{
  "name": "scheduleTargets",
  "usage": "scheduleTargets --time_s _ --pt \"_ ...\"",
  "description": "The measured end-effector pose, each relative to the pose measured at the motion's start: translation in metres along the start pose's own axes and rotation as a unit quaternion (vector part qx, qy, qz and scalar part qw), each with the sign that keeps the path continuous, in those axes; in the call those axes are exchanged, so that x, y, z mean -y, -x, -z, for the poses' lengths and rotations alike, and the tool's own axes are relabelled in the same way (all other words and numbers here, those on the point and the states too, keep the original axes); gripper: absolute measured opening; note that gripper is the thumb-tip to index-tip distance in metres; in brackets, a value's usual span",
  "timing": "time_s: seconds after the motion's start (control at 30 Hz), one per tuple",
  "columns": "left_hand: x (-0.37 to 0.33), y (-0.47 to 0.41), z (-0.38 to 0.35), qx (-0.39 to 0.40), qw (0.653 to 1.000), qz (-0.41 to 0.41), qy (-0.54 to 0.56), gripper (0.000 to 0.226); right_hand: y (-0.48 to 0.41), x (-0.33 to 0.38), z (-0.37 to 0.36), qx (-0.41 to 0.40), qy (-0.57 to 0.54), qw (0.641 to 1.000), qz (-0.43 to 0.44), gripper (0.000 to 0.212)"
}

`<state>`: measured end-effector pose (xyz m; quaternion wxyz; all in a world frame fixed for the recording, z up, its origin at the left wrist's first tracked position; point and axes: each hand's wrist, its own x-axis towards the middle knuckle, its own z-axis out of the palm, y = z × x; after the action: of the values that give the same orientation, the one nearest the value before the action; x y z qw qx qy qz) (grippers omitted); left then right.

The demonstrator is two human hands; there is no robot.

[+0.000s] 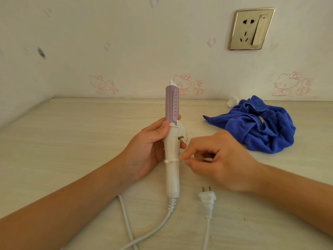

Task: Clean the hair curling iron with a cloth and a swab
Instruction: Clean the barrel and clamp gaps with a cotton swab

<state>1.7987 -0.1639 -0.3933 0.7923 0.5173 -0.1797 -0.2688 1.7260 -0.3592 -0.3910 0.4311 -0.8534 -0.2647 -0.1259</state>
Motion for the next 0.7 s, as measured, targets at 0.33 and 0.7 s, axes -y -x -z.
scheduleTargets --time_s 0.33,0.7 --pt "0.003 0.000 -0.003 -0.005 0.999 -0.015 -0.033 0.041 -0.005 -0.001 0.003 -0.057 0.057 0.997 0.013 0.008" --pt "0.004 0.000 -0.001 -0.021 0.998 -0.013 -0.053 0.049 -0.014 -0.011 0.025 -0.080 0.045 0.996 -0.017 0.013"
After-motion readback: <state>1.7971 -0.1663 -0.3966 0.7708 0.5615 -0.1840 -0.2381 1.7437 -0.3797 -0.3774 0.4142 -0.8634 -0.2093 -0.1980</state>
